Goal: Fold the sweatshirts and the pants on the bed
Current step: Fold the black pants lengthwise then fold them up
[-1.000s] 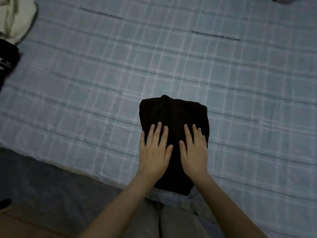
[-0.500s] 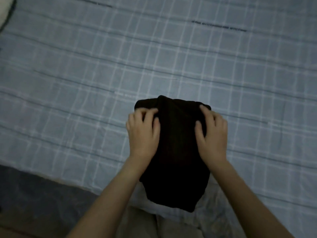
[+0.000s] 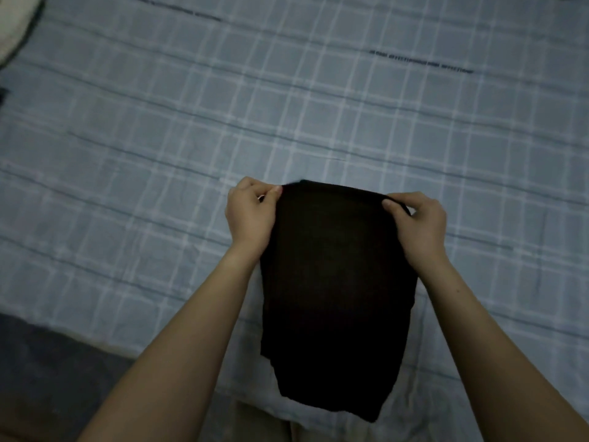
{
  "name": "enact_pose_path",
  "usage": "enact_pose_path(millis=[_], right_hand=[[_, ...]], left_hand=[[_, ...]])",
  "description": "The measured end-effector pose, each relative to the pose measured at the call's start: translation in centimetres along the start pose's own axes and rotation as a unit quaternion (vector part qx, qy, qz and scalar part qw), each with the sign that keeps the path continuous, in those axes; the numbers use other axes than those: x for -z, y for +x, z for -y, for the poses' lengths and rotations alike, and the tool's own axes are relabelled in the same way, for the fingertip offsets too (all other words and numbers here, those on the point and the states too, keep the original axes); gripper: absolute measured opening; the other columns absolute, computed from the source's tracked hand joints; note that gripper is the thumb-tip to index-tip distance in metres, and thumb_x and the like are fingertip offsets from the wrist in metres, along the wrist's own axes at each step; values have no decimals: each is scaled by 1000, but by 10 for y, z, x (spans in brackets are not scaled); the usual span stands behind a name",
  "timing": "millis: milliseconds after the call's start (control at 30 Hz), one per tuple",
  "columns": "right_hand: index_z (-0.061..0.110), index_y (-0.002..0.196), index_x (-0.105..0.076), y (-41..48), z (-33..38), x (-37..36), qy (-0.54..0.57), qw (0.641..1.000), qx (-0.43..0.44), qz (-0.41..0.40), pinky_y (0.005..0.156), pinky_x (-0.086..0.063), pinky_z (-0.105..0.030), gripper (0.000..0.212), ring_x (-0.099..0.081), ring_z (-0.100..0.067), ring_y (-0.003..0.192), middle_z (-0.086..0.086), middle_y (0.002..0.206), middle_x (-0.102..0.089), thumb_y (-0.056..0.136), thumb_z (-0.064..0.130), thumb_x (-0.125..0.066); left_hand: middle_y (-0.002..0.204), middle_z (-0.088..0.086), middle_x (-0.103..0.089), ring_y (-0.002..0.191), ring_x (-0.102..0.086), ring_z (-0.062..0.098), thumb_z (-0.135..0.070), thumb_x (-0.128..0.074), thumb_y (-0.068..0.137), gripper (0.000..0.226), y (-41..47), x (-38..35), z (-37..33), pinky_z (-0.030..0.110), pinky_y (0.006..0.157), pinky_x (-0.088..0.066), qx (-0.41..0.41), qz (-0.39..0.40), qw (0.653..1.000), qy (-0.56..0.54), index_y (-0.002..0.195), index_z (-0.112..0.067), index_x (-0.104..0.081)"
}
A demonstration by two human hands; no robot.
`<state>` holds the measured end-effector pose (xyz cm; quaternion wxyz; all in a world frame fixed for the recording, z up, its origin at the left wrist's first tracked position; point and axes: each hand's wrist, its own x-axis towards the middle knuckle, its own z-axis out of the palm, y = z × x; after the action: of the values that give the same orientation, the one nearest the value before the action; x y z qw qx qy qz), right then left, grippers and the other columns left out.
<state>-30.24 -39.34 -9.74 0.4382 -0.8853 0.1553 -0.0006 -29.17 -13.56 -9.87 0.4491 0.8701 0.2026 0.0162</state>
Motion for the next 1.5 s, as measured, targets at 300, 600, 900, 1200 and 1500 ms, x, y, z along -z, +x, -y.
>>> enact_pose_path(millis=[300, 600, 900, 1200, 1500], right_hand=[[9, 135, -58, -28, 33, -6, -121, 992, 31, 16, 116, -29, -45, 37, -43, -30, 135, -12, 143, -52, 103, 25, -45], [34, 152, -29, -123, -31, -38, -260, 954, 110, 97, 118, -17, -58, 55, -17, -26, 151, -1, 162, -24, 99, 46, -33], [44, 147, -39, -137, -31, -8, -200, 977, 73, 31, 115, -22, -50, 60, -25, -31, 144, -12, 158, -22, 90, 59, -50], [63, 145, -15, -163, -49, 1, 176, 957, -118, 200, 102, -39, -13, 82, -36, 16, 131, 39, 144, -28, 85, 48, -69], [59, 140, -36, -167, 4, 43, 233, 939, -121, 222, 92, -50, -13, 78, -49, 15, 119, 43, 131, -44, 77, 41, -79]], left_hand=[[146, 9, -48, 135, -43, 25, -25, -40, 103, 40, -43, -4, -25, 43, 114, -31, -83, 22, 987, 138, 138, -12, -53], [162, -2, -23, 150, -17, 20, -35, -32, 103, 53, -121, -32, 48, 56, 118, -18, -199, 118, 928, 291, 154, -24, -26], [161, 1, -18, 147, -19, 22, -47, -49, 93, 65, -130, 0, 49, 50, 117, -21, -182, 99, 959, 191, 153, -38, -25], [152, -4, -34, 139, -39, 15, -59, -82, 63, 106, -140, 13, 61, 48, 113, -37, 111, 248, 955, -120, 145, -61, -16], [126, -38, -39, 114, -45, -16, -42, -84, 71, 90, -148, 59, 13, 6, 82, -43, 140, 294, 928, -181, 139, -62, -29]])
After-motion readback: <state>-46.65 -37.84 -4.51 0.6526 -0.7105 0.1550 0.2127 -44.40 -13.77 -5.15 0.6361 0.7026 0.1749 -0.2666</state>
